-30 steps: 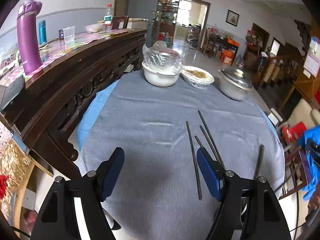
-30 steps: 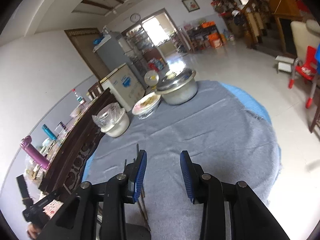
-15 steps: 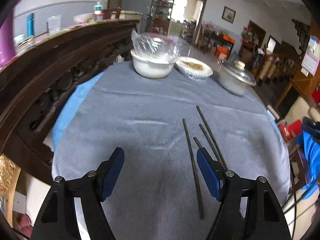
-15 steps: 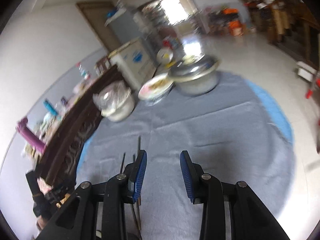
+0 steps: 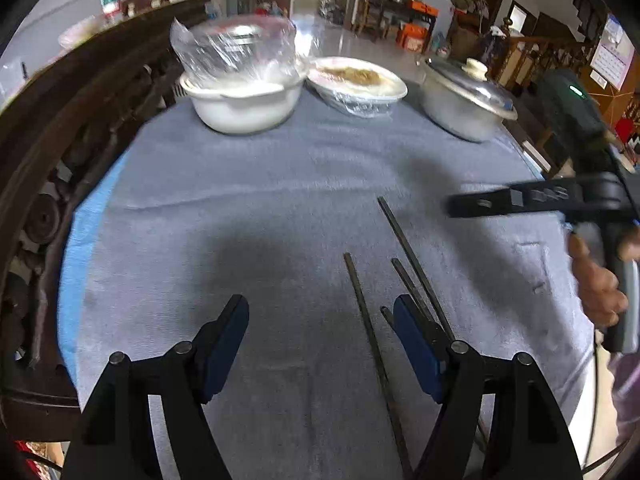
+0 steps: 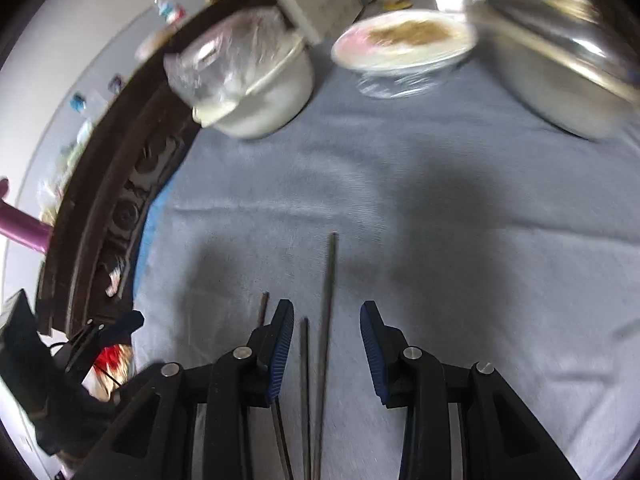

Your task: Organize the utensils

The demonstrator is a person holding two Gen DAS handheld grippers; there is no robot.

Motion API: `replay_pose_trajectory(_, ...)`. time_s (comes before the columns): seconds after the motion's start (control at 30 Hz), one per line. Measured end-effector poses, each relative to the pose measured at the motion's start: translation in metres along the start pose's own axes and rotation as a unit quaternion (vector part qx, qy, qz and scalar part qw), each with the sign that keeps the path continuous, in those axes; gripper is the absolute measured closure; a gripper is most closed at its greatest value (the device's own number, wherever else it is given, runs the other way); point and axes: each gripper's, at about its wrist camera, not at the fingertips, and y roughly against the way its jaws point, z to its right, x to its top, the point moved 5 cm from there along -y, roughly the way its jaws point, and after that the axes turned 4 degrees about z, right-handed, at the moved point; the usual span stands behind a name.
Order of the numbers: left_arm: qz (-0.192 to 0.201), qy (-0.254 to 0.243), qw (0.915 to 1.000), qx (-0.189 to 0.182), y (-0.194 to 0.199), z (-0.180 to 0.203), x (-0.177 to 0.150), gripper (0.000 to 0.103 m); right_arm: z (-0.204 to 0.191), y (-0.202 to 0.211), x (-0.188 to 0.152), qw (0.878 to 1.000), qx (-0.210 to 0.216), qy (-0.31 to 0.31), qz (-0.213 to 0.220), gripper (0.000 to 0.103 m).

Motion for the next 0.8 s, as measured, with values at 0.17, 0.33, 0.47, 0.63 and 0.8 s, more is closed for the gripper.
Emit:
replay_pose_trajectory(0.17, -0.018, 0.035, 0.9991, -0.014, -0.008, -0.016, 0.000, 0.028, -0.013, -0.040, 0.017, 0.999, -0.034, 0.019, -0.036, 0.066)
replay_pose_trajectory(0.33, -0.029, 0.035, 0.9986, -0.025, -0.018, -0.017, 0.003, 0.040, -0.013, -0.066, 0.018, 0.995, -0.079, 0.026, -0.054, 0.075)
replay_pose_trajectory(0.47, -0.040, 0.021, 0.9976, -0.052, -0.027, -0.002, 0.006, 0.051, -0.010, -0.074, 0.017, 0.992, -0.111, 0.032, -0.046, 0.087)
replay_pose_trajectory(0.63, -0.063, 0.024, 0.9951, -0.072, -0.047, 0.010, 0.008, 0.051, -0.008, -0.070, 0.009, 0.991, -0.119, 0.046, -0.026, 0.097)
replay_pose_trajectory(0.8, -0.086, 0.033, 0.9933, -0.069, -0.071, 0.014, 0.015, 0.051, 0.009, -0.046, 0.002, 0.994, -0.105, 0.016, 0.001, 0.097)
